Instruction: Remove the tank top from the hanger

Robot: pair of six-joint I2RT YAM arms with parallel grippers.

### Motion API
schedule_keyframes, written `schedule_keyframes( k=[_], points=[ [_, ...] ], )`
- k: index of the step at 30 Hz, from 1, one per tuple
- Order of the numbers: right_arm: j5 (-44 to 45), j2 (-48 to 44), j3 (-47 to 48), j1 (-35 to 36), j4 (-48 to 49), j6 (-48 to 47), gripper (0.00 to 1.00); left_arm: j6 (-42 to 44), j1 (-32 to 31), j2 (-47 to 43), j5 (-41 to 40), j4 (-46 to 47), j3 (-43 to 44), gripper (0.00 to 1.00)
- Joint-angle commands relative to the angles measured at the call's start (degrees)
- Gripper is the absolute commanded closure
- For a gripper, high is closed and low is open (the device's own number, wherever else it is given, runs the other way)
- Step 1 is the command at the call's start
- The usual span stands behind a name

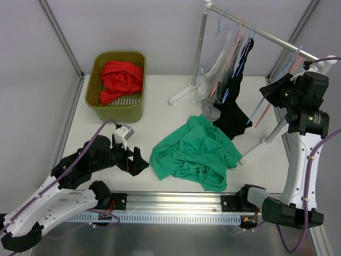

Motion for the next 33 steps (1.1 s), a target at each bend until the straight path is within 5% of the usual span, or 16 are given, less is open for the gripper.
schedule_keyframes(
  k=[1, 12, 23, 24, 28, 33],
  points=[
    [-3.7, -1.7, 1.2, -1.1, 3.6, -0.8, 1.00, 0.7, -0.8, 0.0, -0.5, 1.2, -0.6, 0.01],
    [-5.5, 3.9, 5.5, -1.3, 3.6, -2.7, 1.00, 0.6, -0.9, 0.2, -0.6, 1.3, -0.7, 0.01],
    [-7.3, 0.3, -3.4, -1.3, 5.3, -4.6, 1.00, 0.7, -0.9, 0.2, -0.7, 1.4, -0.8, 0.01],
    [-7.4, -0.2, -3.7, -1.3, 5.6, -4.6, 0.96, 0.7, -0.9, 0.4, -0.7, 1.3, -0.6, 0.01],
    [-8.5, -1.6, -3.5, -1.3, 5.6, -4.3, 0.49, -0.5, -0.9, 2.3, -2.7, 1.3, 0.4, 0.01],
    [-11.5, -5.3, -2.7, -1.3, 5.4, -3.0, 0.14, -7.1, -1.3, 11.3, -8.0, 3.5, 3.3, 0.01]
  ],
)
